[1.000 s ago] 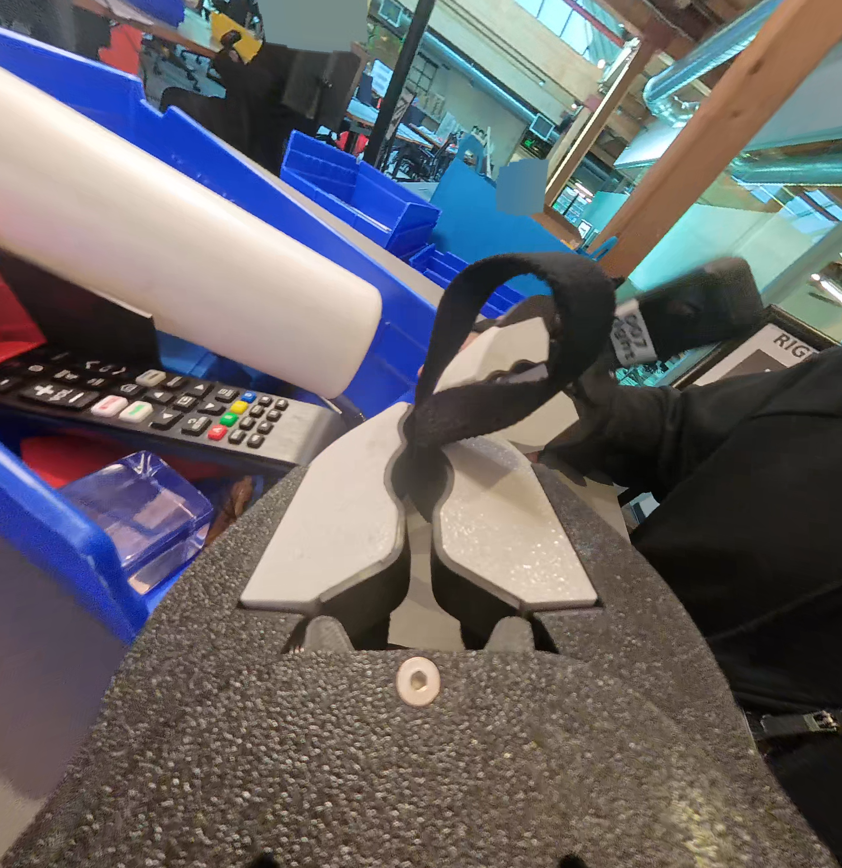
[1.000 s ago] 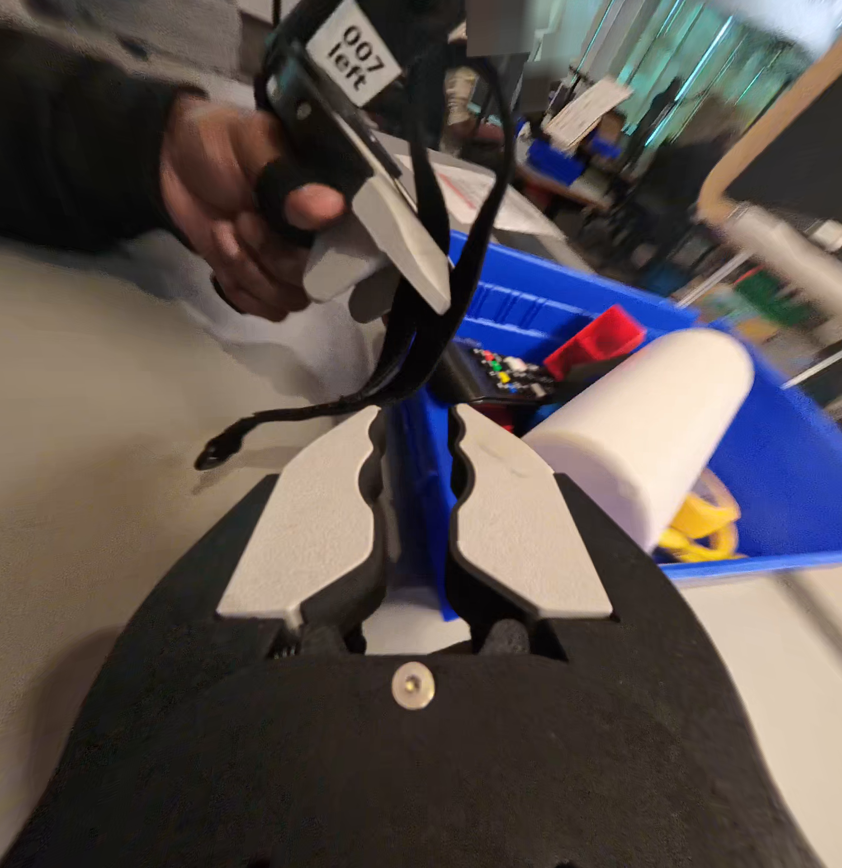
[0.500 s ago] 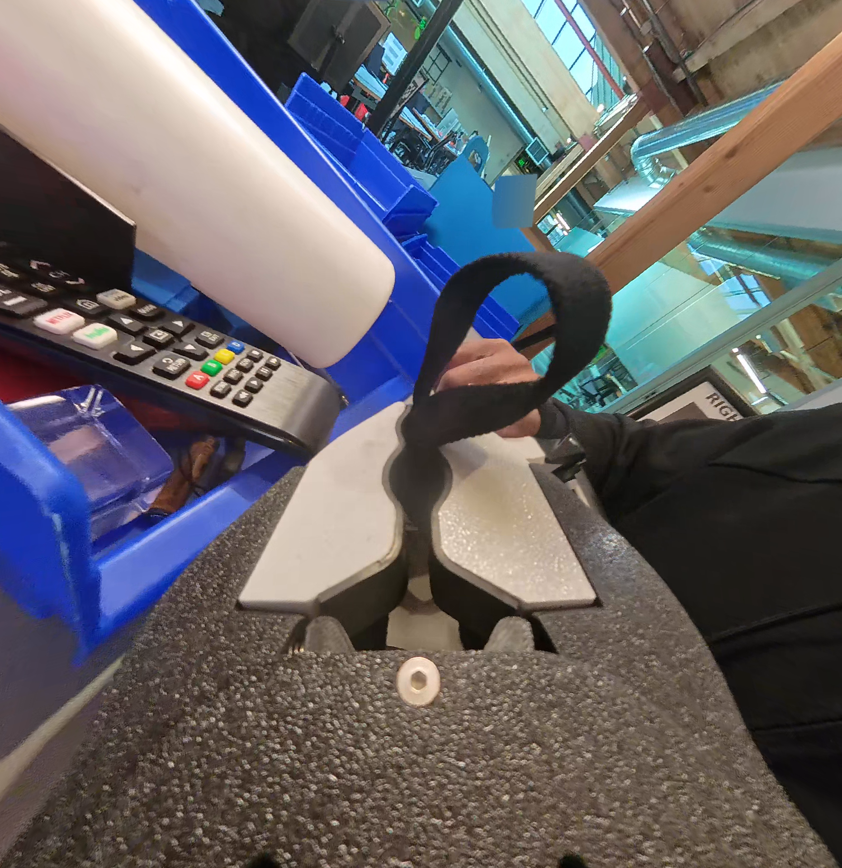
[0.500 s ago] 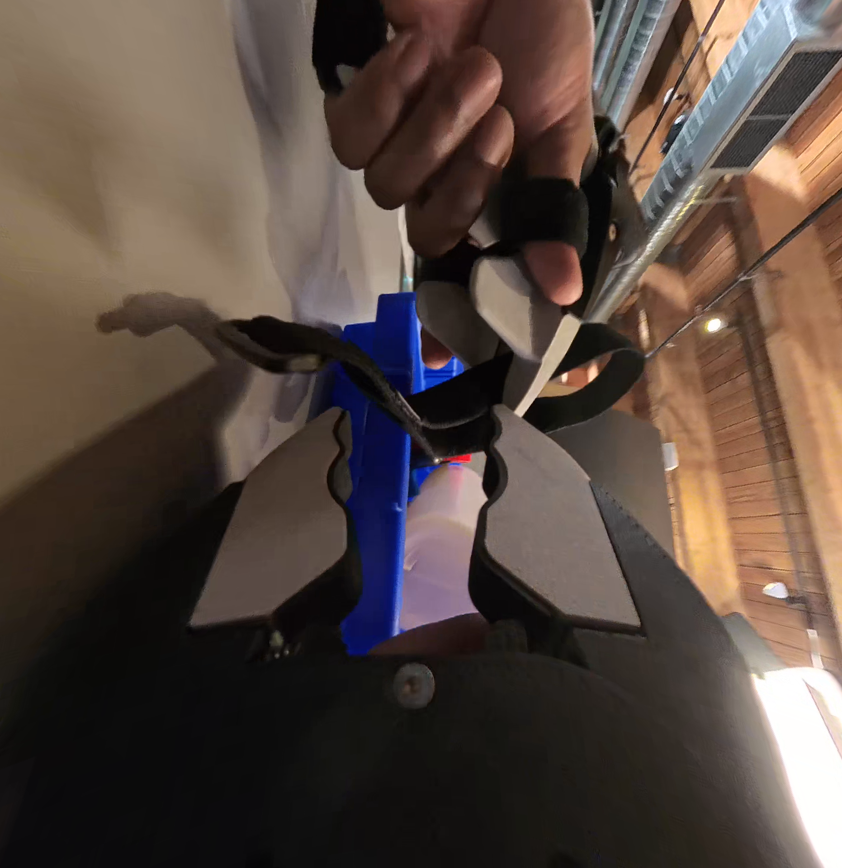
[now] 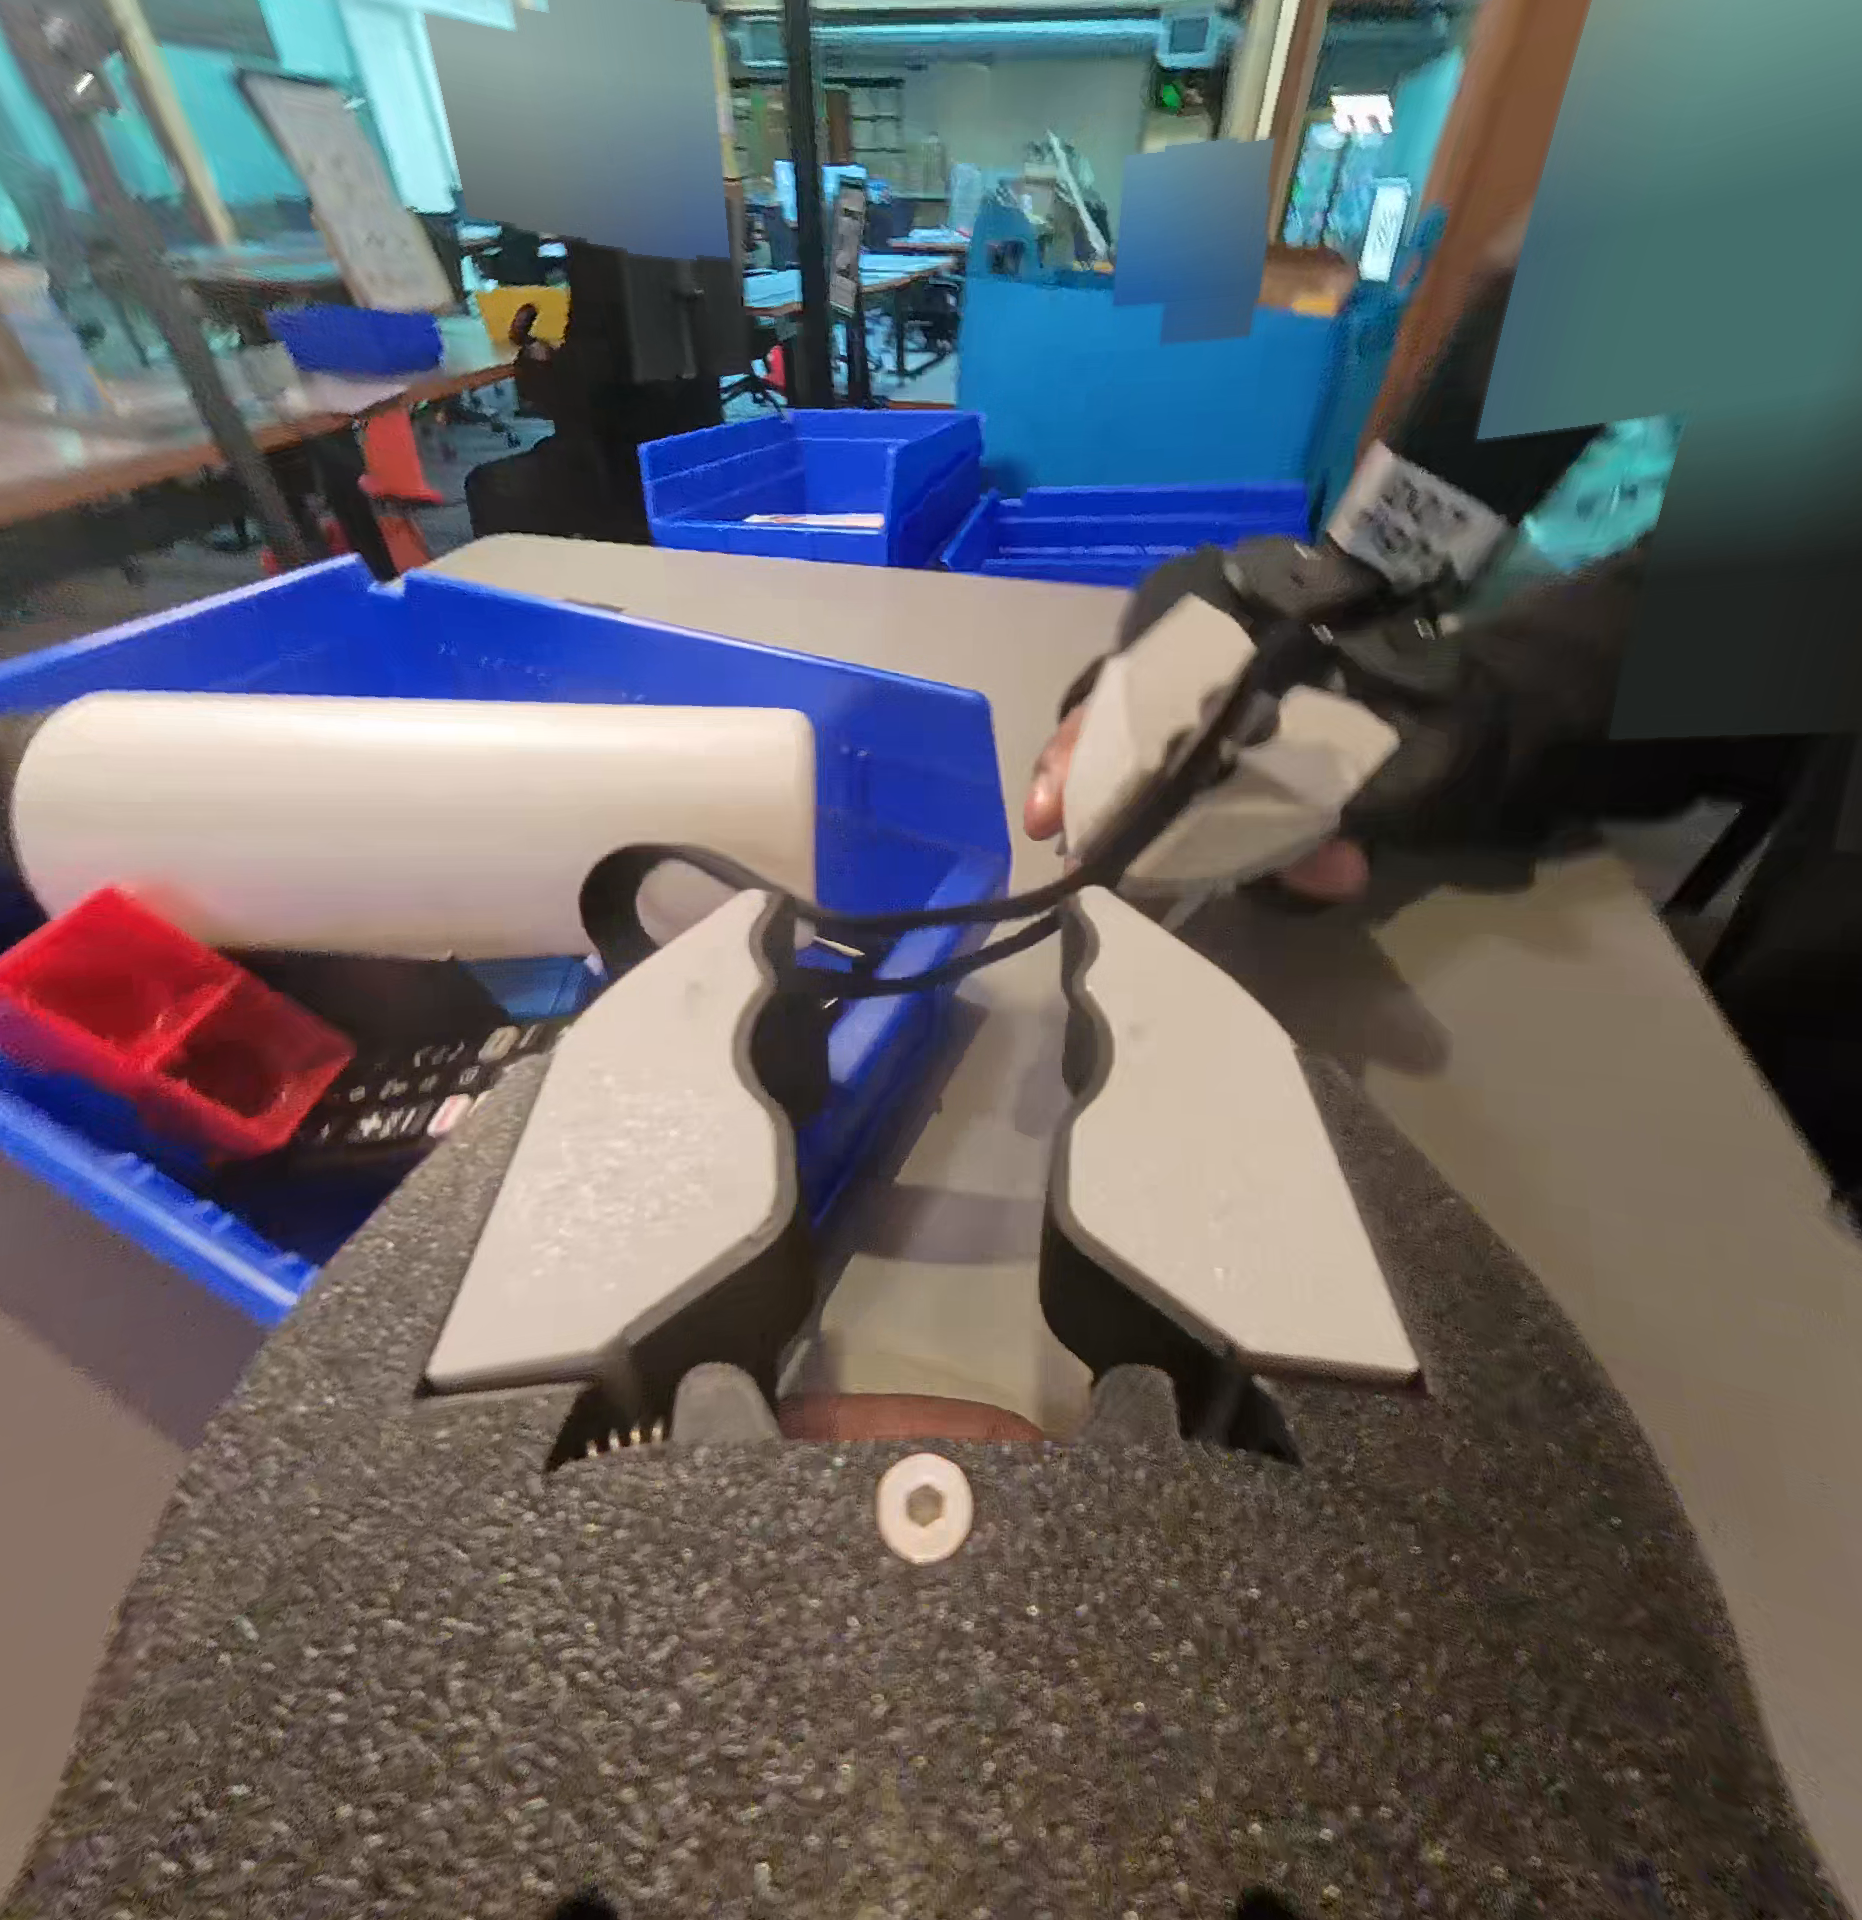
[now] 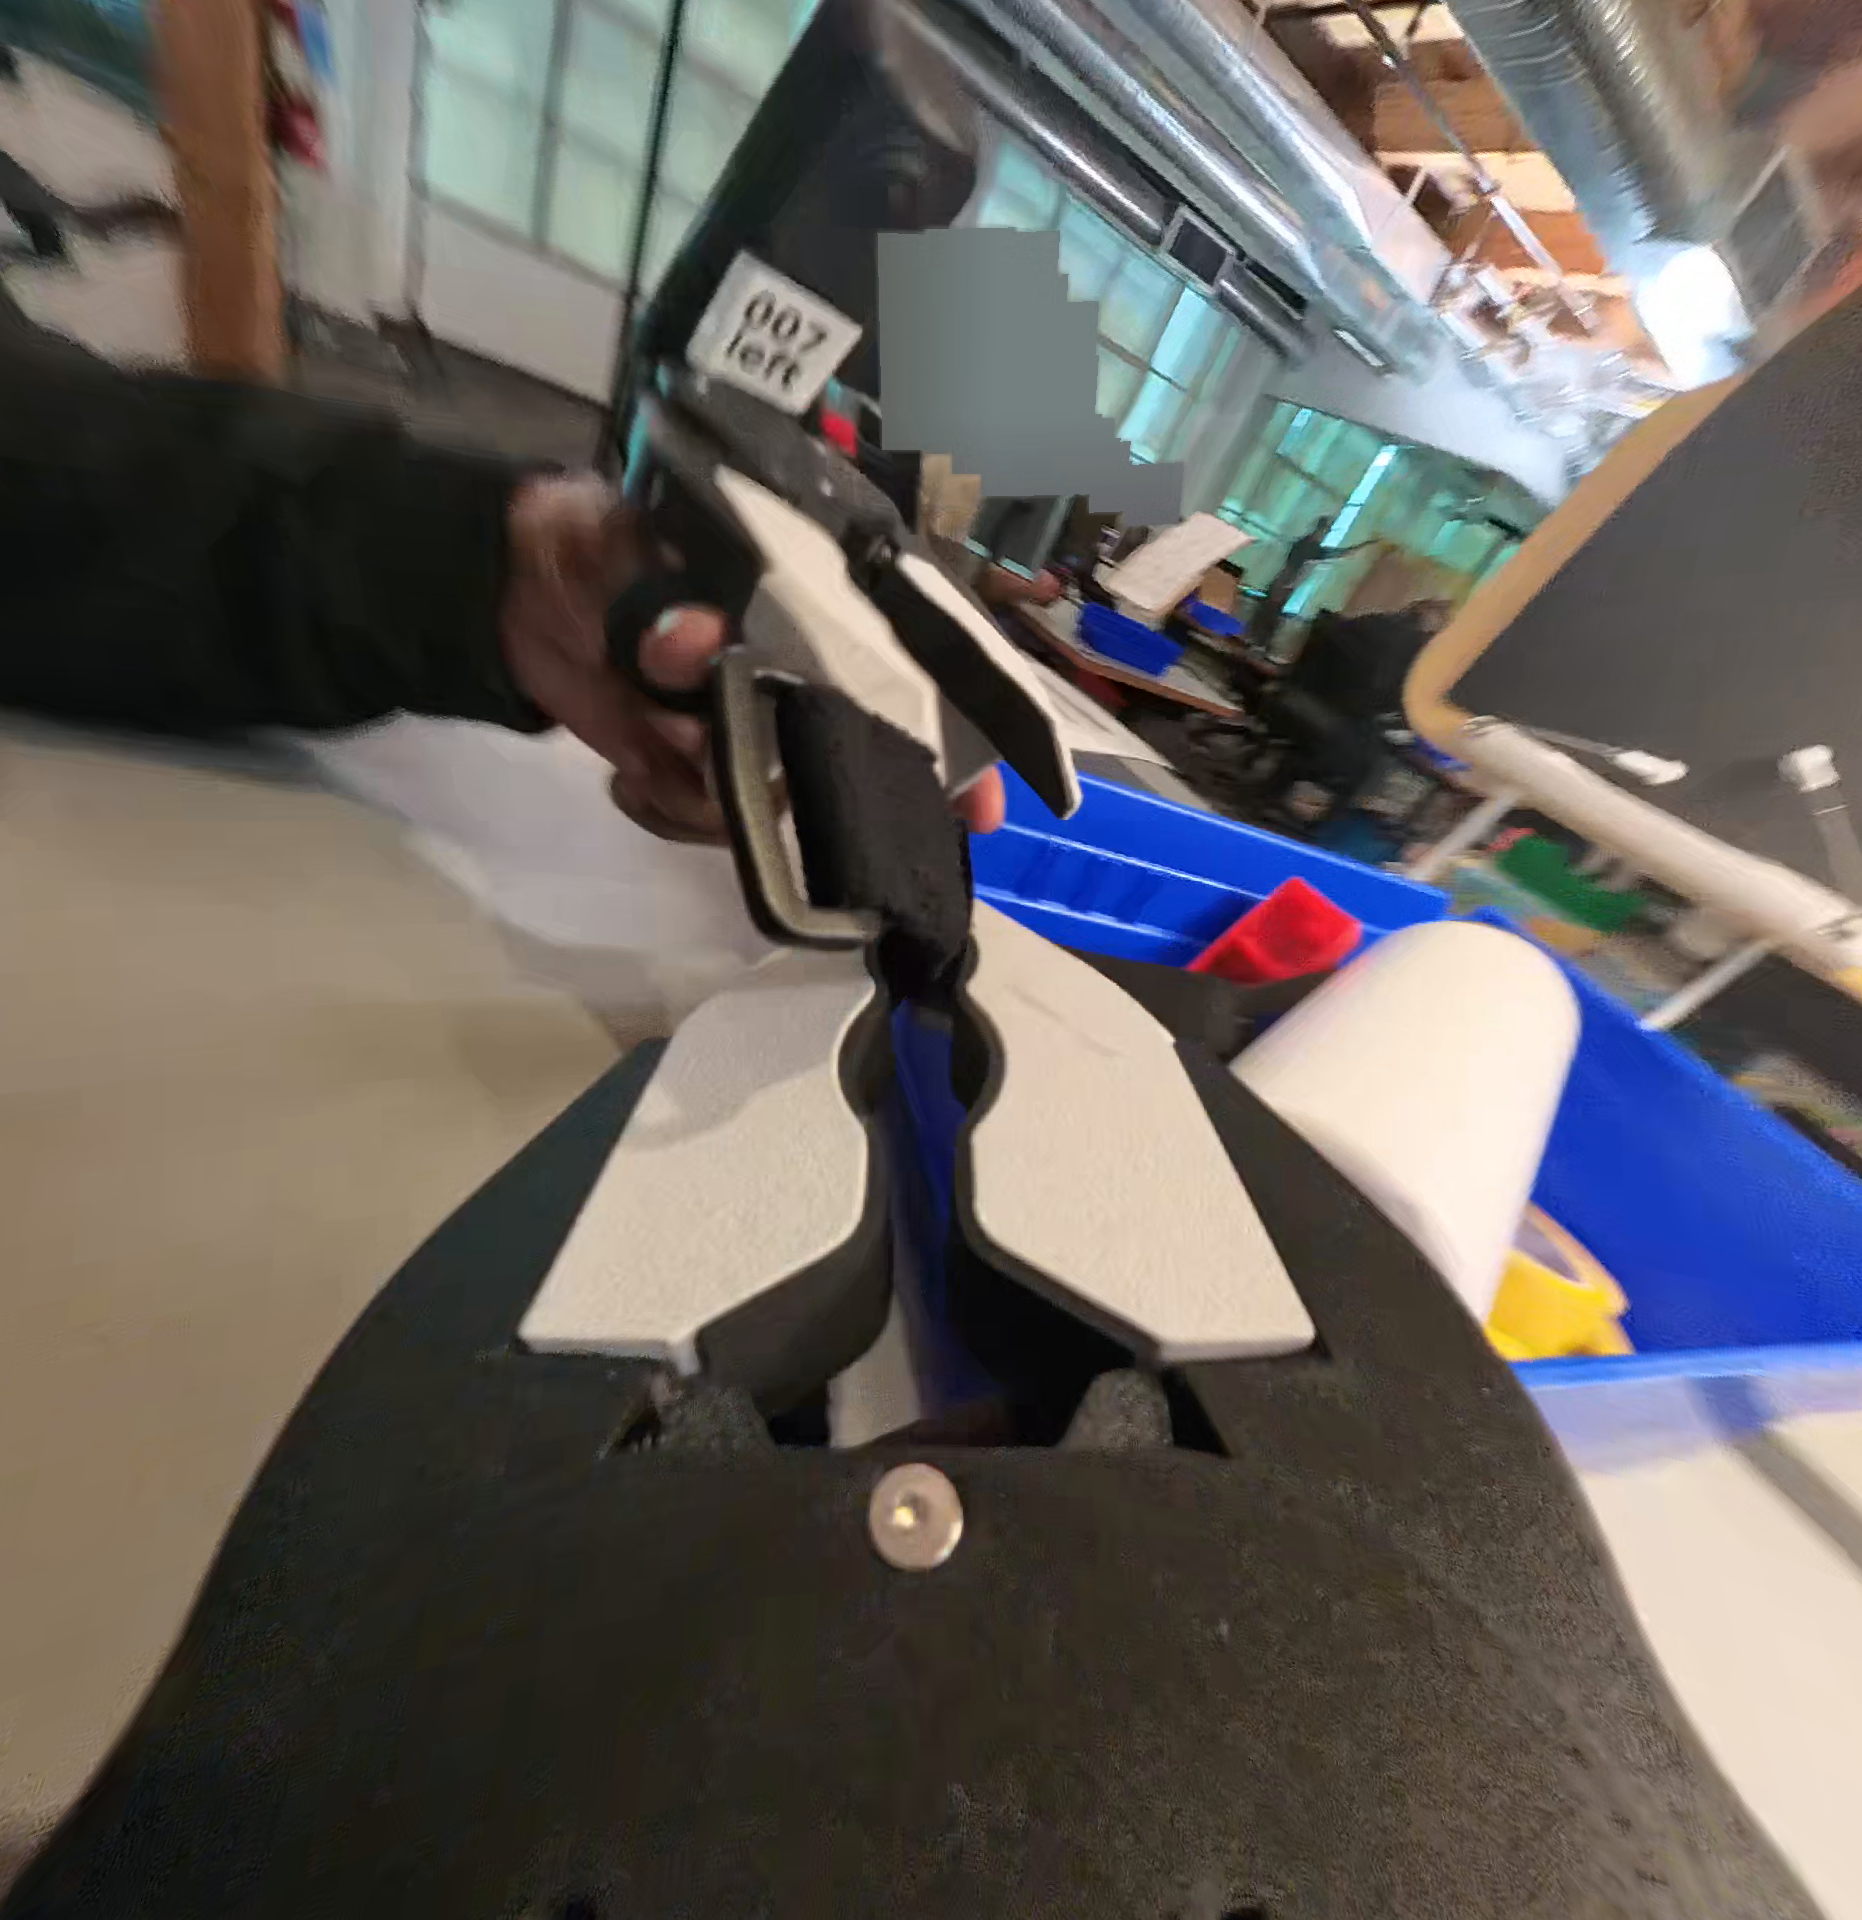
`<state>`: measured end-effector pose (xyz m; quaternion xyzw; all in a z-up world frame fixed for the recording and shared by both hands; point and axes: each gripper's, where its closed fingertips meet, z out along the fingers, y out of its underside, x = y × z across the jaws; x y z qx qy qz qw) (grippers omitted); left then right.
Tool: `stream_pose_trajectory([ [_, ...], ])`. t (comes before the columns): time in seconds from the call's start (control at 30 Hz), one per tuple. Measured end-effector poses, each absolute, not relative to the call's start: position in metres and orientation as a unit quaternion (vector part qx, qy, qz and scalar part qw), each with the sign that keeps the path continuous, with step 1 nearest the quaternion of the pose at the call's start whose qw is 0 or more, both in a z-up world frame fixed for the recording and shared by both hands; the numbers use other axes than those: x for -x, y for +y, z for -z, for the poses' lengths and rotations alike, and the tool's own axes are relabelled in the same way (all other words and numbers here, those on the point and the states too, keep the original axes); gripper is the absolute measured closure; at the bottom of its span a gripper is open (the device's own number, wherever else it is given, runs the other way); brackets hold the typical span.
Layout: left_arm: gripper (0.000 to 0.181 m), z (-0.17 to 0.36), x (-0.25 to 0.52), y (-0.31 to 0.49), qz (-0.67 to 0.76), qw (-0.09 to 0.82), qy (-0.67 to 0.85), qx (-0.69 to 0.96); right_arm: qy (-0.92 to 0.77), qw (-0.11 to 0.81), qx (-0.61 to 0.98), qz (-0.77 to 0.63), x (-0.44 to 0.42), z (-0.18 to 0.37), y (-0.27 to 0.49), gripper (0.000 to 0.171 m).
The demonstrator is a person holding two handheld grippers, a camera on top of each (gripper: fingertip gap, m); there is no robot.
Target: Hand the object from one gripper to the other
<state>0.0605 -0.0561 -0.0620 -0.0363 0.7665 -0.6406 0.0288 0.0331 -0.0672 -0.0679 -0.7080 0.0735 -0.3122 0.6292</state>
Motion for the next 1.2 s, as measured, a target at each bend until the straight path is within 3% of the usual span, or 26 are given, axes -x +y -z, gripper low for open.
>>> stream_pose_trajectory([
  [0.17, 0.122, 0.093, -0.028, -0.067, 0.570, 0.121, 0.803, -0.128, 0.115, 0.690, 0.695, 0.166, -0.020, 0.066, -0.060, 0.166],
  [0.3, 0.136, 0.098, -0.031, -0.075, 0.551, 0.200, 0.794, -0.159, 0.112, 0.689, 0.705, 0.126, -0.013, 0.069, -0.056, 0.166],
  [0.47, 0.128, 0.091, -0.027, -0.077, 0.565, 0.234, 0.769, -0.184, 0.115, 0.695, 0.707, 0.058, -0.004, 0.070, -0.051, 0.166],
  [0.57, 0.147, 0.099, -0.021, -0.077, 0.549, 0.234, 0.775, -0.211, 0.117, 0.695, 0.708, 0.041, -0.002, 0.070, -0.050, 0.166],
  [0.77, 0.174, 0.101, -0.033, -0.074, 0.536, 0.234, 0.791, -0.176, 0.117, 0.660, 0.725, 0.156, -0.021, 0.072, -0.062, 0.160],
  [0.87, 0.175, 0.081, -0.045, -0.068, 0.583, 0.224, 0.771, -0.126, 0.109, 0.650, 0.707, 0.257, -0.034, 0.053, -0.080, 0.147],
  [1.07, 0.175, 0.029, -0.066, -0.047, 0.695, 0.192, 0.692, -0.019, 0.156, 0.610, 0.640, 0.441, -0.067, 0.012, -0.138, 0.144],
  [1.2, 0.176, 0.022, -0.087, -0.036, 0.700, 0.231, 0.675, 0.035, 0.283, 0.589, 0.638, 0.407, -0.098, 0.022, -0.174, 0.134],
])
